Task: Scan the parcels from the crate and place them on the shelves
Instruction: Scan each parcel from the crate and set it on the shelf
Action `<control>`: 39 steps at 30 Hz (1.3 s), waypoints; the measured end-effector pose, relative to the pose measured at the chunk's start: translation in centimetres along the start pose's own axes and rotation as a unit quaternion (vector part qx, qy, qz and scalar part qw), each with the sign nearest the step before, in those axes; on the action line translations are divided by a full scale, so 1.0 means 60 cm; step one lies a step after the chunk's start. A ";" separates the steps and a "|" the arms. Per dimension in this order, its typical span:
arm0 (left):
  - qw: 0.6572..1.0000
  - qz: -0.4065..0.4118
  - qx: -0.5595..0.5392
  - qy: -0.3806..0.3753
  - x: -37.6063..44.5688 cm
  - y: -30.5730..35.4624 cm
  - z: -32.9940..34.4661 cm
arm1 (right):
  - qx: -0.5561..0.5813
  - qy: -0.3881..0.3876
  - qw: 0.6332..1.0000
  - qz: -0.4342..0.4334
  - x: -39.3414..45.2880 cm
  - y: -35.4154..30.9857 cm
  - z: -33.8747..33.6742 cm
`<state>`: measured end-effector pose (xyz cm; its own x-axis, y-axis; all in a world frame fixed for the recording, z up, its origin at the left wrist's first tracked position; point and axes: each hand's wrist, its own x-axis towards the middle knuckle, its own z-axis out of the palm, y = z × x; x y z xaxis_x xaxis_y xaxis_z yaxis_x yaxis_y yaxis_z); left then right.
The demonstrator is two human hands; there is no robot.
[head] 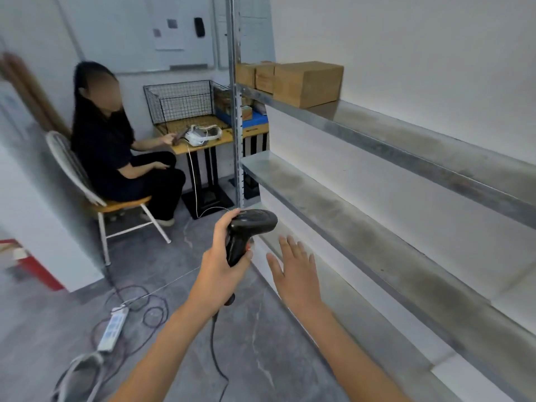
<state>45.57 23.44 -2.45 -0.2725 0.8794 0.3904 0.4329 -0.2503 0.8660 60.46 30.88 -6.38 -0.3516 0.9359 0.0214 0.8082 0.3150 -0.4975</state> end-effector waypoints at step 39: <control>0.988 0.040 0.048 0.142 0.562 -0.238 -0.167 | 0.020 0.063 0.989 -0.128 0.658 -0.227 0.034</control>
<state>21.60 52.60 1.50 -0.4591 0.7058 0.5396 0.5384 -0.2621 0.8009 34.60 63.24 -0.51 -0.4789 0.8388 0.2589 0.6798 0.5409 -0.4953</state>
